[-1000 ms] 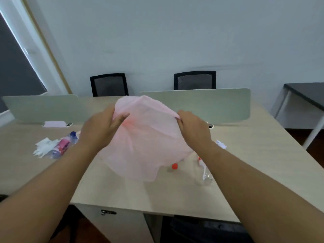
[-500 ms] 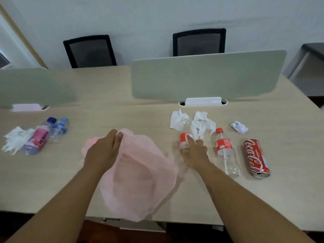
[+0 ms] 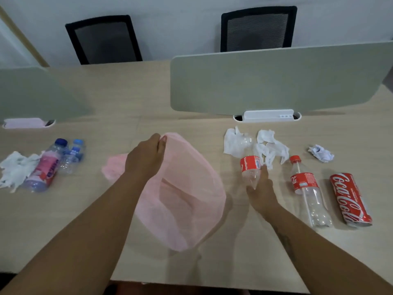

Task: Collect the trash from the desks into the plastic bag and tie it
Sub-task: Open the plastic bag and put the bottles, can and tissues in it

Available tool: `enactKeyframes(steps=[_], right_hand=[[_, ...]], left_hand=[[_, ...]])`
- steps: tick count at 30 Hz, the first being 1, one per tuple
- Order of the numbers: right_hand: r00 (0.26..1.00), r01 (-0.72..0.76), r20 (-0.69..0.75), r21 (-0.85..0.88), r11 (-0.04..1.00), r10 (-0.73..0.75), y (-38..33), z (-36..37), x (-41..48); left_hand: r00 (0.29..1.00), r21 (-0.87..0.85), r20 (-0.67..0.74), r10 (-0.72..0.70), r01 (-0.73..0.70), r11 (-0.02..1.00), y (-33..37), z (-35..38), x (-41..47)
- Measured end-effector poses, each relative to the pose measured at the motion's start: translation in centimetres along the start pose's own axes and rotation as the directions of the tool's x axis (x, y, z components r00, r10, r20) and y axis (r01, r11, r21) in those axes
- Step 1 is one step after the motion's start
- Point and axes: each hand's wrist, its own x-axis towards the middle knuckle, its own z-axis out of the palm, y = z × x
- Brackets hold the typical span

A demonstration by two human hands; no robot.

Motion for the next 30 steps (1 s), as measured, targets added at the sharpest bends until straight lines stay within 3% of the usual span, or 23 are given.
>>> enactKeyframes(steps=[3, 6, 10, 15, 17, 22, 25, 27, 30], right_hand=[[0.959, 0.277, -0.058, -0.005, 0.961, -0.277, -1.2, -0.3, -3.9], [0.9, 0.435, 0.036, -0.135, 0.89, -0.434, -1.6, 0.7, -8.4], [0.87, 0.493, 0.176, -0.364, 0.79, -0.461, -1.4, 3.3, -12.1], [0.881, 0.473, 0.281, -0.558, 0.682, -0.381, -3.9, 7.5, -11.9], [0.88, 0.475, 0.276, -0.527, 0.705, -0.387, -5.9, 9.4, -11.0], [0.895, 0.434, 0.219, -0.221, 0.874, -0.389, -9.1, 13.4, -9.1], [0.941, 0.281, 0.207, -0.037, 0.959, -0.268, -8.3, 13.5, -9.0], [0.974, 0.178, 0.137, 0.029, 0.984, -0.18, -7.1, 12.1, -9.0], [0.995, 0.048, -0.083, 0.035, 0.998, -0.045, -4.5, 7.3, -8.6]], left_hand=[[1.0, 0.002, 0.003, 0.006, -0.006, 1.0, -0.4, -0.4, 2.1], [0.999, -0.025, 0.028, 0.02, -0.02, 1.0, -0.6, -1.0, 3.5], [0.995, -0.123, 0.072, 0.064, -0.055, 0.991, -0.9, -1.7, 3.8], [0.966, -0.262, 0.159, 0.205, -0.159, 0.952, -0.9, -2.1, 1.5], [0.952, -0.297, 0.177, 0.25, -0.191, 0.936, -1.1, -2.0, 0.3], [0.936, -0.376, 0.158, 0.315, -0.238, 0.896, -2.0, -0.9, -1.3], [0.932, -0.398, 0.157, 0.326, -0.242, 0.885, -2.4, -0.1, -1.7], [0.923, -0.4, 0.184, 0.337, -0.243, 0.884, -2.3, 0.5, -1.9], [0.909, -0.377, 0.214, 0.358, -0.261, 0.889, -1.1, 1.4, -1.9]])
